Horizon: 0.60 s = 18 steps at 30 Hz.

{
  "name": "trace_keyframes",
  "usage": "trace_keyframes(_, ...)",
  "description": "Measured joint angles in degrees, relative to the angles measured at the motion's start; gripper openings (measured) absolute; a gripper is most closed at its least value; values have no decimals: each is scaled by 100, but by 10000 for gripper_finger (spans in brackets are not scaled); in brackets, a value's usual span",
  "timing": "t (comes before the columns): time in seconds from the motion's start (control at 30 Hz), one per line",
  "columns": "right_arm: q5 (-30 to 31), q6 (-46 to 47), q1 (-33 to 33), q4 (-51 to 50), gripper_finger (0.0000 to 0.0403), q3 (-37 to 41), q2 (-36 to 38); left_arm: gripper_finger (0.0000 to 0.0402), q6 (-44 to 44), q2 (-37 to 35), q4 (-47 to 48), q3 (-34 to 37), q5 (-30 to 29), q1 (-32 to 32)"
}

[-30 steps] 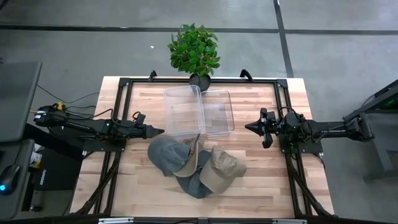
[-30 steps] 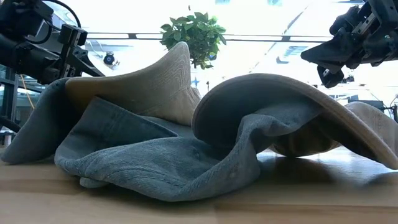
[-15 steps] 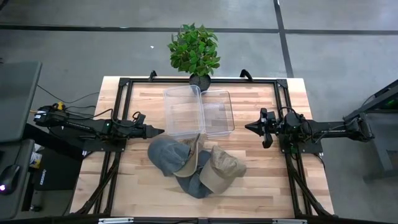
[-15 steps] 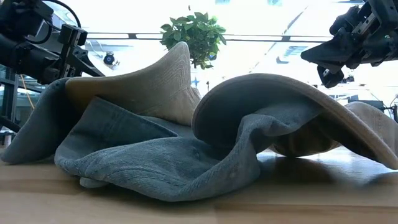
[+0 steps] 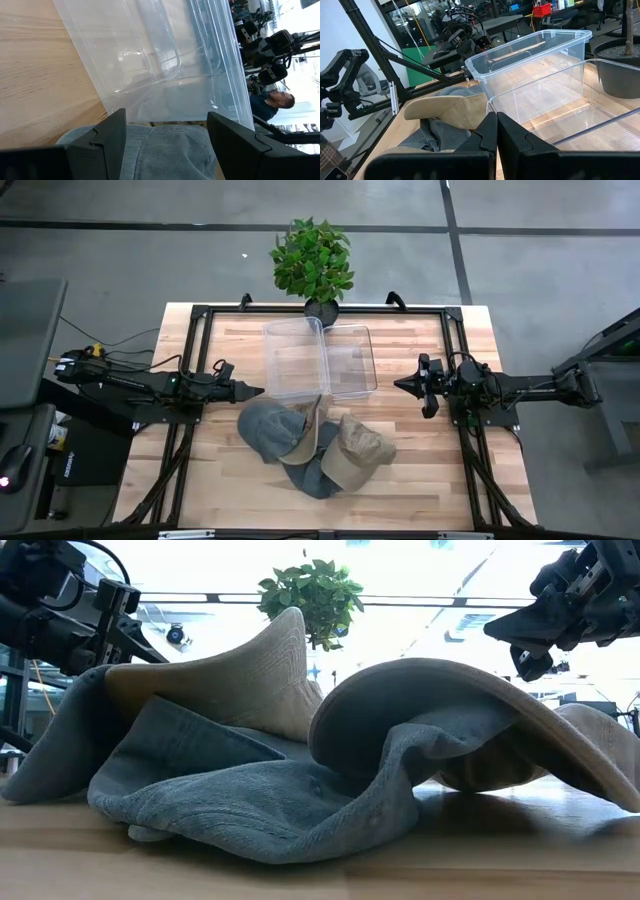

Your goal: Pick & Place hat

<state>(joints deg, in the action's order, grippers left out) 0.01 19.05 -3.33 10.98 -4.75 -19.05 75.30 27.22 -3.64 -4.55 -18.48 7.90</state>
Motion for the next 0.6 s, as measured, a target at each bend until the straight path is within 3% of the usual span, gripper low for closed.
trace_keyframes(0.17,-1,-2,0,-1,1,-2,-2,237,0,2,39,0,17,0)
trace_keyframes(0.4,-2,0,0,-1,1,-1,0,237,-29,-16,146,-1,685,-2)
trace_keyframes(0.6,0,-2,-2,-2,1,0,0,237,145,-30,1032,-180,700,-2)
